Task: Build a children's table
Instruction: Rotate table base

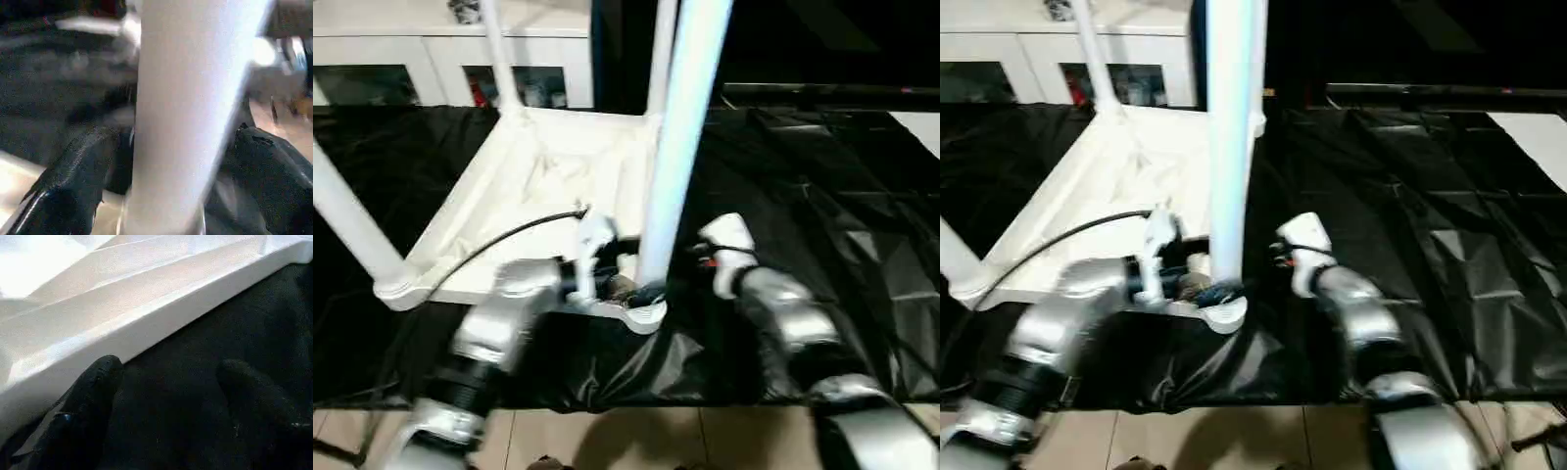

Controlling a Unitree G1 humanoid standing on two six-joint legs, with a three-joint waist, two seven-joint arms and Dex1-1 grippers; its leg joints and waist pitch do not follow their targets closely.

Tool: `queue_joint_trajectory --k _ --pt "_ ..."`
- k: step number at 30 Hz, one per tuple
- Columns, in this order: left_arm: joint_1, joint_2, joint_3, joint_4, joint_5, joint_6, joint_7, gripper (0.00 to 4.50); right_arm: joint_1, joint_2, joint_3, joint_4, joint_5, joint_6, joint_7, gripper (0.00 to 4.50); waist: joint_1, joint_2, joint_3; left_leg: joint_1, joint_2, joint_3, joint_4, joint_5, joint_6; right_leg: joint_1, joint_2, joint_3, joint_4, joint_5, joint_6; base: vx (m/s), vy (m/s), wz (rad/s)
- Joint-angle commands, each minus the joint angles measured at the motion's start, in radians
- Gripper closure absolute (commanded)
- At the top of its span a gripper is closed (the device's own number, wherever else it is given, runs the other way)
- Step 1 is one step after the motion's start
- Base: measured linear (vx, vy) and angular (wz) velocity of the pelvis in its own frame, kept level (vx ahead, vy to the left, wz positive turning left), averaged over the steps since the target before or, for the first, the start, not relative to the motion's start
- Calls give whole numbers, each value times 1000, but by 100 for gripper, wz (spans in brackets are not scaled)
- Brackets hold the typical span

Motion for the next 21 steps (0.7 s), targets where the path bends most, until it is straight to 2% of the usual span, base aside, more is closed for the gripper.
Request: queue_joint_trajectory --k 1,3,5,6,7,8,9,10,11,12,13,16,17,19,21 --pt "-26 29 -14 42 29 -17 -50 12 13 -34 19 -49 -9 -8 49 94 6 10 -68 14 18 -2 -71 -303 14 51 -41 36 -73 -264 -211 0 0 0" --pt "-45 43 -22 80 57 -49 -54 12 26 -57 30 -79 -11 -2 84 94 8 9 -67 13 18 -3 -71 -310 10 52 -44 36 -74 -283 -208 0 0 0" --pt "-55 52 -28 103 76 -68 -56 37 35 -70 38 -99 -13 3 104 94 11 9 -66 14 18 -3 -72 -320 10 50 -45 37 -78 -305 -198 0 0 0" --pt "-86 73 -48 164 120 -108 -64 47 67 -109 59 -164 -15 27 162 94 13 13 -64 15 17 -4 -73 -329 15 49 -42 36 -85 -325 -187 0 0 0" --pt "-99 78 -55 191 141 -130 -57 47 81 -125 65 -192 -11 42 190 94 16 11 -65 18 18 -3 -72 -334 14 47 -43 36 -85 -325 -181 0 0 0" --pt "-116 82 -58 221 155 -147 -54 52 106 -146 73 -242 0 68 231 94 17 11 -65 13 17 -6 -73 -325 16 53 -43 37 -81 -318 -177 0 0 0" --pt "-116 82 -58 221 155 -147 -54 63 106 -146 73 -242 0 68 231 94 23 9 -67 15 19 -6 -72 -312 17 52 -46 37 -79 -305 -175 0 0 0" --pt "-128 85 -60 242 164 -156 -48 81 124 -161 77 -281 9 88 260 67 22 9 -67 12 20 -6 -73 -308 17 53 -47 37 -78 -301 -181 0 0 0" --pt "-155 93 -72 290 190 -183 -46 81 167 -196 84 -373 38 133 314 67 27 19 -69 13 19 -7 -71 -304 16 53 -47 36 -78 -295 -185 0 0 0" --pt "-162 99 -79 304 196 -187 -61 93 187 -212 86 -419 53 155 335 57 31 13 -70 11 19 -7 -69 -294 25 57 -45 37 -77 -270 -182 0 0 0" --pt "-169 101 -81 321 202 -196 -70 93 206 -227 89 -459 66 174 352 57 33 18 -68 11 18 -7 -71 -291 32 56 -43 37 -77 -257 -184 0 0 0" --pt "-173 101 -80 331 204 -202 -77 102 218 -238 91 -486 74 186 362 39 31 15 -68 8 19 -8 -72 -298 27 57 -48 34 -80 -275 -198 0 0 0" --pt "-181 101 -80 352 195 -206 -119 129 245 -260 92 -543 86 210 376 19 31 23 -70 11 20 -8 -70 -304 22 54 -51 36 -78 -281 -205 0 0 0" --pt "-188 101 -83 375 195 -215 -146 133 264 -274 89 -587 95 236 385 13 34 19 -66 11 19 -7 -72 -311 25 55 -47 36 -84 -298 -196 0 0 0" --pt "-193 100 -85 398 202 -230 -151 142 274 -279 85 -610 96 253 389 1 34 19 -67 12 20 -8 -72 -322 20 53 -51 35 -84 -316 -196 0 0 0"
